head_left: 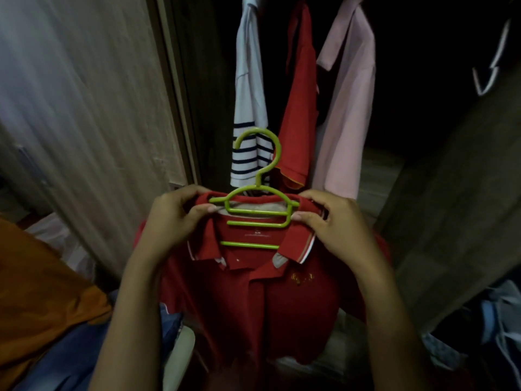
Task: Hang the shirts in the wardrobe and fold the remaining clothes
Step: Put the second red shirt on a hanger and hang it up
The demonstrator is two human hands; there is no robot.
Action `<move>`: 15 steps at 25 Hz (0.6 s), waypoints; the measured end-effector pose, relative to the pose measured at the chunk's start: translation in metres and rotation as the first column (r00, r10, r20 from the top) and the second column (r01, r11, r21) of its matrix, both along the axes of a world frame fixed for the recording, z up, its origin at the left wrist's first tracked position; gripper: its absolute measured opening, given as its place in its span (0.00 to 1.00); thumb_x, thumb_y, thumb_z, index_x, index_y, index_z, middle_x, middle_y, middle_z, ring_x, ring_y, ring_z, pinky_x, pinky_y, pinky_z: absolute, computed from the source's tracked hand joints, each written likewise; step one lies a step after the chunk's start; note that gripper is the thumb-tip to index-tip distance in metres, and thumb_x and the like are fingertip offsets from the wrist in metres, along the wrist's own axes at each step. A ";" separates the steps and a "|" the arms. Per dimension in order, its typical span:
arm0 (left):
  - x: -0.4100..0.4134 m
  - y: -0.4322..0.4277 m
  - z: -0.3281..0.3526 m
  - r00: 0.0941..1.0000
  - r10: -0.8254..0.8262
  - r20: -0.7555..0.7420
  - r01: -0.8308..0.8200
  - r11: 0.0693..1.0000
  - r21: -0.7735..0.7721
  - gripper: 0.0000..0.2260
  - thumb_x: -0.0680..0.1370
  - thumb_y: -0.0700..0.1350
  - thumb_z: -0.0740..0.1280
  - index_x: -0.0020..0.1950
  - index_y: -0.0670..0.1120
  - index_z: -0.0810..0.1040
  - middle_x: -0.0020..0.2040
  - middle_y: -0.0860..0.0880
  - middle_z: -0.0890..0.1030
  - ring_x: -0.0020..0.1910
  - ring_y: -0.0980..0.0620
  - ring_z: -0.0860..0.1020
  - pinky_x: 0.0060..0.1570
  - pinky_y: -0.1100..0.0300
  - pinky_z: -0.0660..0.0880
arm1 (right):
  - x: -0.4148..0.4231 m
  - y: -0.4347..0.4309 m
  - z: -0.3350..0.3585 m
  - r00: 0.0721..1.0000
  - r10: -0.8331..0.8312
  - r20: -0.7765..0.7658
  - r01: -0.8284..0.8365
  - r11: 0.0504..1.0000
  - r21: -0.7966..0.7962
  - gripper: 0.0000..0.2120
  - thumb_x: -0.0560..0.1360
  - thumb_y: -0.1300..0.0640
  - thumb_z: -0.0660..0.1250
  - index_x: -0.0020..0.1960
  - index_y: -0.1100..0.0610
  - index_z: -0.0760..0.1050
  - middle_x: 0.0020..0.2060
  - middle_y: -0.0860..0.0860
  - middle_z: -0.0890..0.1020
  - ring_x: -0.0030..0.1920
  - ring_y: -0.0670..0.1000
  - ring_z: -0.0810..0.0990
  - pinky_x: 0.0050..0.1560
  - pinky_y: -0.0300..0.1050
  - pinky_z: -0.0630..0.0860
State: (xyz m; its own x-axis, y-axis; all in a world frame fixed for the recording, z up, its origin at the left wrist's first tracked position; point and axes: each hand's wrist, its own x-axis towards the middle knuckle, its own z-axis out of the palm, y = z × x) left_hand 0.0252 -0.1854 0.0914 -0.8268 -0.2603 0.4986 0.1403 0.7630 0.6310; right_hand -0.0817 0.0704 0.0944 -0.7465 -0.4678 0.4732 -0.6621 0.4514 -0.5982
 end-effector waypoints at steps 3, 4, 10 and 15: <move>-0.005 0.011 -0.012 1.000 -0.024 0.002 0.023 0.994 0.111 0.07 0.68 0.53 0.71 0.45 0.56 0.80 0.44 0.59 0.82 0.42 0.61 0.80 0.44 0.62 0.76 | 0.004 0.014 -0.007 0.999 -0.022 0.025 0.021 0.998 0.051 0.11 0.69 0.44 0.70 0.52 0.42 0.78 0.41 0.40 0.82 0.45 0.44 0.80 0.47 0.48 0.78; -0.006 0.015 -0.015 0.999 -0.046 0.013 0.043 0.989 0.140 0.08 0.68 0.49 0.74 0.45 0.55 0.80 0.45 0.58 0.83 0.43 0.60 0.81 0.45 0.60 0.78 | 0.004 0.020 -0.011 0.999 -0.022 0.042 0.020 0.999 0.045 0.10 0.69 0.46 0.71 0.51 0.43 0.79 0.41 0.40 0.83 0.45 0.43 0.80 0.47 0.47 0.78; -0.011 0.044 -0.036 0.957 -0.249 0.146 0.212 0.950 0.230 0.13 0.67 0.51 0.72 0.50 0.50 0.82 0.45 0.54 0.84 0.47 0.56 0.82 0.49 0.53 0.79 | 0.023 0.066 -0.042 0.981 -0.107 0.164 0.105 0.994 0.021 0.09 0.66 0.48 0.74 0.46 0.45 0.80 0.37 0.35 0.82 0.41 0.36 0.79 0.44 0.36 0.75; -0.013 0.064 -0.068 0.920 -0.329 0.214 0.279 0.931 0.236 0.08 0.72 0.45 0.71 0.51 0.49 0.82 0.46 0.56 0.84 0.49 0.60 0.80 0.52 0.62 0.76 | 0.060 0.105 -0.058 0.924 -0.275 0.264 0.257 0.961 0.100 0.07 0.67 0.55 0.76 0.44 0.52 0.83 0.37 0.45 0.84 0.40 0.40 0.80 0.42 0.38 0.74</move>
